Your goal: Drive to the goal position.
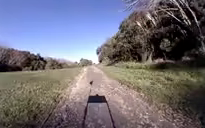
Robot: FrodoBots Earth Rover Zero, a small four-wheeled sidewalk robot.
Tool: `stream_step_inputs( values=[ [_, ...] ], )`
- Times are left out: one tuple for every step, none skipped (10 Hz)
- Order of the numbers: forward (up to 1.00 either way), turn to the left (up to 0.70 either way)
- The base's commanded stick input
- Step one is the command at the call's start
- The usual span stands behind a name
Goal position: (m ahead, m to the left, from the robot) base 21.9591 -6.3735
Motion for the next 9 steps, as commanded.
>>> stream_step_inputs(
  values=[
    [0.50,0.01],
    [0.50,0.00],
    [0.50,0.00],
    [0.50,0.00],
    [0.50,0.00],
    [0.50,0.00],
    [0.50,0.00],
    [0.50,0.00],
    [0.50,0.00]
  ],
)
